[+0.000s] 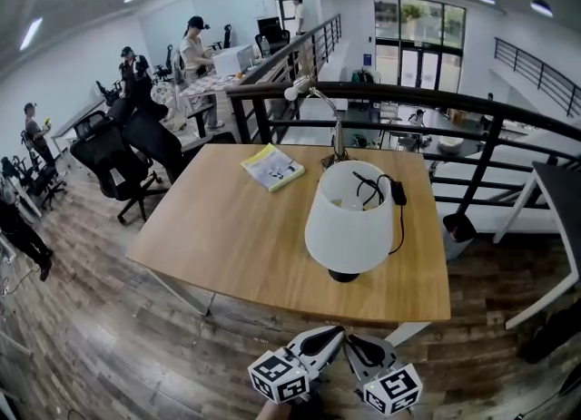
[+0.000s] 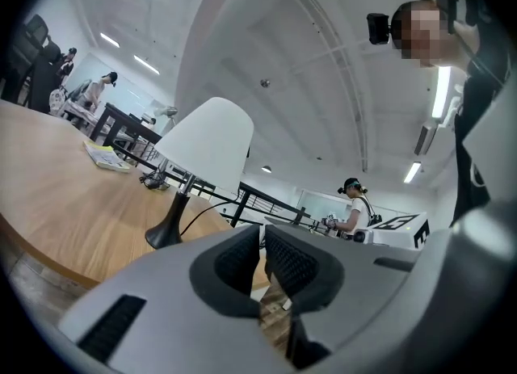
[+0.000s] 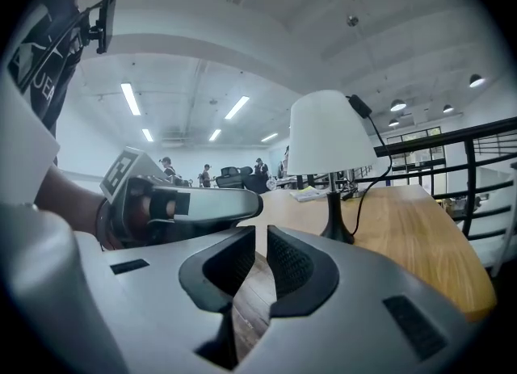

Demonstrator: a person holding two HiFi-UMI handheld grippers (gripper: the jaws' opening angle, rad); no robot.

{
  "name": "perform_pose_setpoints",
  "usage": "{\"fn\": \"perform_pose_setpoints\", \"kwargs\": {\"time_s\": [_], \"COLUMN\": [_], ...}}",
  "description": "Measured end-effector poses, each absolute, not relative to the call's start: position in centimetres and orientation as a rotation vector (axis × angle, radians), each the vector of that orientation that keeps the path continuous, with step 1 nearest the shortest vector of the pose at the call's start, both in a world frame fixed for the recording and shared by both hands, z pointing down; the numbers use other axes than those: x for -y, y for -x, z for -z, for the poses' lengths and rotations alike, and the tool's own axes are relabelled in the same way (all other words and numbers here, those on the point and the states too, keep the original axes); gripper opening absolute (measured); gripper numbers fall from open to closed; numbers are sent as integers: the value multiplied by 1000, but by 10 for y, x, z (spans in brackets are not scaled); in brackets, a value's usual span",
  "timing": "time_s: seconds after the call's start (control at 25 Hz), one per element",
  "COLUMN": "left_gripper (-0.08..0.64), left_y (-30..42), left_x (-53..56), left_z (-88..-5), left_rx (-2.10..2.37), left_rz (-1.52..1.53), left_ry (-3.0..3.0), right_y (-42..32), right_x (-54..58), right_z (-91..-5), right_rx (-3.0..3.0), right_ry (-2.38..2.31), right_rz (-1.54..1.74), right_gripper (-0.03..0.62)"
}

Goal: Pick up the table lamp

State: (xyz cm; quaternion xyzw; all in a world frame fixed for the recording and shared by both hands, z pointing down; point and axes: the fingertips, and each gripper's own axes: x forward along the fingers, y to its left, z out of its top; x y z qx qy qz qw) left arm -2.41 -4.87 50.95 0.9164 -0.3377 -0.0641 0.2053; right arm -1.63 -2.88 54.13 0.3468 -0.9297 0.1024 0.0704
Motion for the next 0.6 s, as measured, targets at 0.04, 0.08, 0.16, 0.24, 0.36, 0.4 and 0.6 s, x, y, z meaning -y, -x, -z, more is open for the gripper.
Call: {"fn": "perform_pose_setpoints", "kwargs": {"time_s": [0.04, 0.08, 0.16, 0.24, 0.36, 0.4, 0.6], "left_gripper": [12, 12, 12, 13, 14, 21, 104], "left_y": [25, 25, 27, 30, 36, 38, 39], "left_x": [55, 61, 72, 82, 99, 105, 129], "left_z": [-511, -512, -516, -520, -523, -524, -527], "left_rx": [929, 919, 905, 896, 877, 864, 793], "left_rz": [184, 185, 166, 132, 148, 165, 204], "left_ry": [-2550, -2547, -2550, -2559, -2547, -2539, -2526], "right_y": [19, 22, 25, 27, 30, 32, 38], "right_x": [34, 39, 50, 60, 76, 81, 104], "right_z": [-542, -544, -545, -547, -553, -554, -562], "right_rx": [2791, 2785, 2773, 2760, 2745, 2742, 2726], "right_ry": [-1041, -1040, -1052, -1075, -1097, -1103, -1117], "right_rz": [-302, -294, -289, -301, -316, -319, -335], "right_gripper": [48, 48, 48, 48, 48, 48, 48]}}
